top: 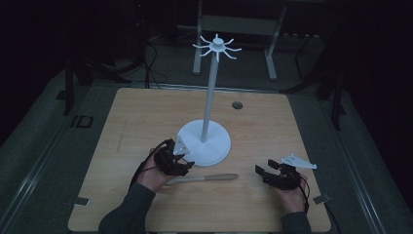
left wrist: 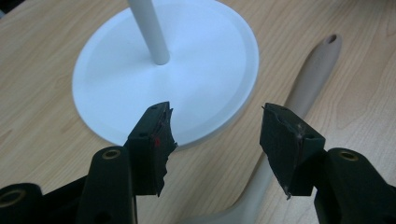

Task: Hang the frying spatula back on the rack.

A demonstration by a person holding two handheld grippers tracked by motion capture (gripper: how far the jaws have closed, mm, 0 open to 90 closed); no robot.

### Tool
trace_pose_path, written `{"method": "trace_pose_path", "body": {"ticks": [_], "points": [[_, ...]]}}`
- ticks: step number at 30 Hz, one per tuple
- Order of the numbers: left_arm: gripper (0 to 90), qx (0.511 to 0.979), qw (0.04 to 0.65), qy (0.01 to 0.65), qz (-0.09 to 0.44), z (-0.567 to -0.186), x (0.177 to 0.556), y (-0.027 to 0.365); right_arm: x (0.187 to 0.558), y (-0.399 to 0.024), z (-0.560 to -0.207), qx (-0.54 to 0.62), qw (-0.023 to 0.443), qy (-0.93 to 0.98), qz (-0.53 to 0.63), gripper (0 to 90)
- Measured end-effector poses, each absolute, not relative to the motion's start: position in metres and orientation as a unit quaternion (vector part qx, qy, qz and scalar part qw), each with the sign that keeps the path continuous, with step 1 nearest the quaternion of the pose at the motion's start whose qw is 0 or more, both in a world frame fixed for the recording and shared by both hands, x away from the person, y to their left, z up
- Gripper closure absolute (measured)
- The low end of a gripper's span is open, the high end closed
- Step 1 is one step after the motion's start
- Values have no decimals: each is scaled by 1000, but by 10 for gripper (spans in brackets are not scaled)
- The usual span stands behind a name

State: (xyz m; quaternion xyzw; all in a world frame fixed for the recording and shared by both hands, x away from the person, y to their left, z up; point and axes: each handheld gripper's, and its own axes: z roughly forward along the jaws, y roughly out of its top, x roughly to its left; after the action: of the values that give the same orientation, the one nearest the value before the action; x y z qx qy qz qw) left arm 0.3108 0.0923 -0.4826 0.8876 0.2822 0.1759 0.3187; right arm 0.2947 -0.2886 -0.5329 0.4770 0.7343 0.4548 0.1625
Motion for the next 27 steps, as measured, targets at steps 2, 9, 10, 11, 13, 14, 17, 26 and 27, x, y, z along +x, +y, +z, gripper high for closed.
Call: {"method": "trace_pose_path", "body": {"ticks": [2, 9, 10, 11, 13, 14, 17, 26, 27], "points": [[436, 890, 316, 279, 174, -485, 311, 90, 295, -288, -533, 476, 164, 735, 454, 325], [436, 896, 310, 272, 167, -490, 310, 81, 295, -286, -533, 474, 160, 742, 447, 292], [435, 896, 310, 270, 166, -491, 310, 80, 295, -286, -533, 472, 161, 743, 447, 279], [435, 896, 311, 270, 165, -491, 310, 79, 295, -286, -533, 472, 162, 743, 446, 268], [436, 898, 310, 268, 163, -492, 311, 77, 295, -285, -533, 471, 163, 745, 443, 235], [436, 897, 311, 268, 163, -493, 311, 76, 295, -284, -533, 470, 165, 747, 441, 218], [436, 900, 308, 265, 161, -494, 311, 74, 295, -283, -534, 469, 163, 748, 441, 172], [436, 907, 297, 258, 152, -500, 313, 66, 296, -282, -535, 467, 160, 752, 437, 141], [437, 908, 295, 257, 151, -501, 313, 65, 296, -282, -535, 467, 160, 753, 436, 148]]}}
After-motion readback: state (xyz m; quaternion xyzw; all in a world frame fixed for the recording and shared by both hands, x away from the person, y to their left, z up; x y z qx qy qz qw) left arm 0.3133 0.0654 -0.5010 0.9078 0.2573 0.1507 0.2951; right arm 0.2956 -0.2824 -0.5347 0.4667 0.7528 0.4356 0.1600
